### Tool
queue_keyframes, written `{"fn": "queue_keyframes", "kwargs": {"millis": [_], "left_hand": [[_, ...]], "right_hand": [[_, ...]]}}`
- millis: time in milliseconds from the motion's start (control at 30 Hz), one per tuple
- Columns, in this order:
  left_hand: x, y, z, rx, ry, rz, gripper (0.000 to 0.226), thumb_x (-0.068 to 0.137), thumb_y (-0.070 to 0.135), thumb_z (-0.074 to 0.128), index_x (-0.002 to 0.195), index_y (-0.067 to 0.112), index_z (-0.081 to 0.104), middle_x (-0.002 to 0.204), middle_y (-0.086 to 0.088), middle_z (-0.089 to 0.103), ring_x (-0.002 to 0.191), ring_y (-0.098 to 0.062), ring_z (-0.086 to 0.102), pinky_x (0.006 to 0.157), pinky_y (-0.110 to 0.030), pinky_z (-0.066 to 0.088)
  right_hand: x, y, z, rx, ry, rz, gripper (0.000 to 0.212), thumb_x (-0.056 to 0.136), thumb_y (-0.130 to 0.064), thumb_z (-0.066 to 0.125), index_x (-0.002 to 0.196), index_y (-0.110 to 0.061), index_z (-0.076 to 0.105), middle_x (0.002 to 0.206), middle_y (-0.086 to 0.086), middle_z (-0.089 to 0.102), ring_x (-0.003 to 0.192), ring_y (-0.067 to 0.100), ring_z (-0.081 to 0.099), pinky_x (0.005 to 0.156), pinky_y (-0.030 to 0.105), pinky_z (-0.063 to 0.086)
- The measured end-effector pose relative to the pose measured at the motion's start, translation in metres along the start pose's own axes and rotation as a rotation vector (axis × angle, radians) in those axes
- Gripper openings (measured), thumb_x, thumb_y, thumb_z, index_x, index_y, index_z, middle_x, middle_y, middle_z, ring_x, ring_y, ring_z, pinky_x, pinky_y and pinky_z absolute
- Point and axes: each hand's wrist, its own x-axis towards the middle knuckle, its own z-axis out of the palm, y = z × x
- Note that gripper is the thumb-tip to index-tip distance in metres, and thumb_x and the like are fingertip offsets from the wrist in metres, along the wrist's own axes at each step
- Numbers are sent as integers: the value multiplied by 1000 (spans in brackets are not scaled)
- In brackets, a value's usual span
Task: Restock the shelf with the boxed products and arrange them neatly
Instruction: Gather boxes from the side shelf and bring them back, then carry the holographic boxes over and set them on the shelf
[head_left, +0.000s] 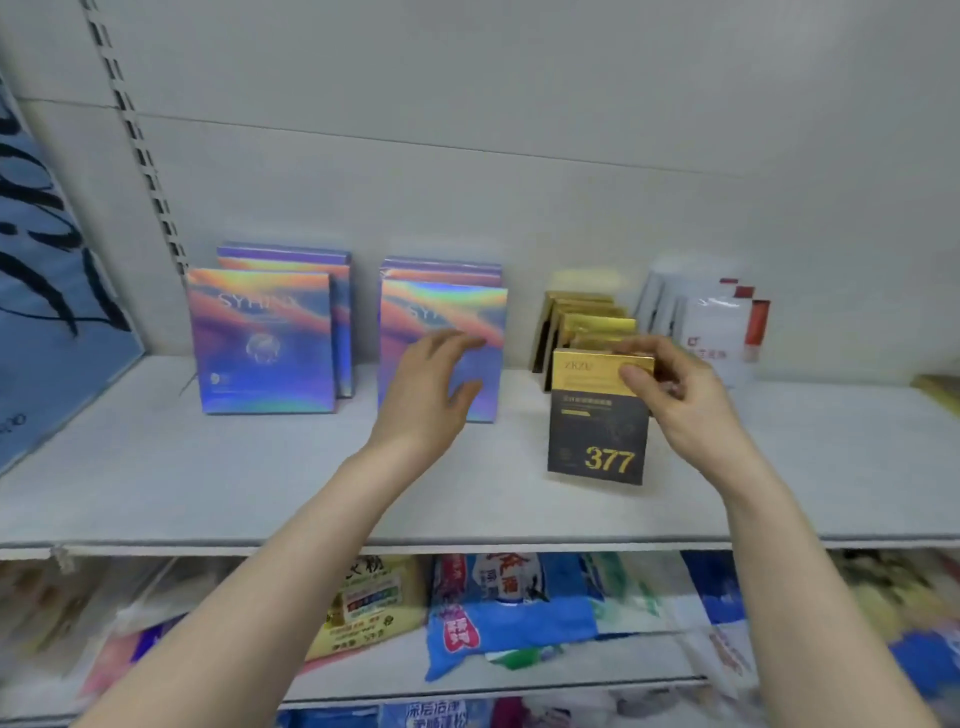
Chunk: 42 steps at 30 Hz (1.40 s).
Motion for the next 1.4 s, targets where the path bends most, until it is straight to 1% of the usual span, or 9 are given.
{"fn": "queue_keyframes", "kwargs": {"millis": [67, 133, 267, 467, 600, 767, 900, 1067, 1400], "left_hand": [[13, -2, 18, 171, -12, 62, 46, 82, 7, 69, 126, 13, 59, 134, -11, 50, 126, -30, 45, 105, -32, 33], [21, -5, 31, 306, -22, 71, 52, 77, 7, 74, 127, 10, 58, 138, -17, 48, 129, -37, 42, 106, -42, 37], [20, -14, 46, 452, -51, 31, 59, 75, 8, 75, 131, 6, 56, 144, -21, 42, 137, -42, 34, 107, -52, 38], [17, -12, 53, 504, -30, 2, 58, 77, 7, 73, 131, 5, 55, 147, -19, 39, 140, -39, 30, 107, -52, 38], [15, -9, 54, 522, -15, -13, 57, 80, 9, 71, 134, 7, 53, 148, -17, 38, 140, -37, 30, 109, -50, 36], [7, 4, 51, 468, 22, -16, 52, 79, 5, 71, 129, 5, 57, 135, -18, 51, 124, -39, 47, 101, -46, 42], [-6, 23, 46, 373, -6, -48, 45, 88, 14, 63, 132, 13, 55, 132, -9, 56, 120, -32, 52, 95, -41, 44], [-37, 59, 43, 194, -19, -38, 36, 92, 21, 60, 128, 19, 59, 124, -1, 62, 111, -20, 58, 91, -30, 43], [-140, 132, 96, -168, -180, -77, 27, 93, 22, 60, 119, 24, 62, 106, 12, 65, 91, -4, 60, 84, -34, 52]], "right_hand": [[6, 13, -16, -53, 6, 21, 22, 97, -18, 58, 106, -38, 60, 99, -23, 64, 89, 5, 59, 73, 19, 43], [12, 25, -23, -188, -45, 47, 29, 93, -16, 64, 112, -37, 56, 113, -10, 58, 100, 13, 55, 75, 11, 40], [18, 41, -18, -379, -178, 54, 69, 77, -22, 82, 136, -31, 45, 129, -6, 37, 119, 12, 40, 98, 24, 39], [28, 56, -15, -519, -134, -126, 74, 79, -29, 80, 141, -28, 39, 148, -3, 24, 139, 20, 26, 112, 38, 35], [33, 59, -18, -571, -179, -159, 76, 81, -35, 78, 143, -27, 35, 151, -2, 23, 139, 21, 27, 109, 36, 36], [30, 58, -22, -618, -197, -183, 78, 82, -37, 75, 146, -25, 32, 154, 1, 23, 139, 25, 30, 108, 42, 39], [14, 51, -27, -635, -120, -132, 71, 91, -35, 65, 150, -25, 26, 157, 4, 24, 141, 26, 29, 107, 42, 39], [-47, 47, -36, -511, 70, -84, 46, 98, -26, 54, 142, -16, 44, 142, 10, 44, 126, 27, 46, 102, 38, 42], [-236, 81, -60, -390, 303, 259, 28, 101, -24, 48, 126, -16, 58, 114, 2, 62, 103, 19, 57, 83, 30, 41]]}}
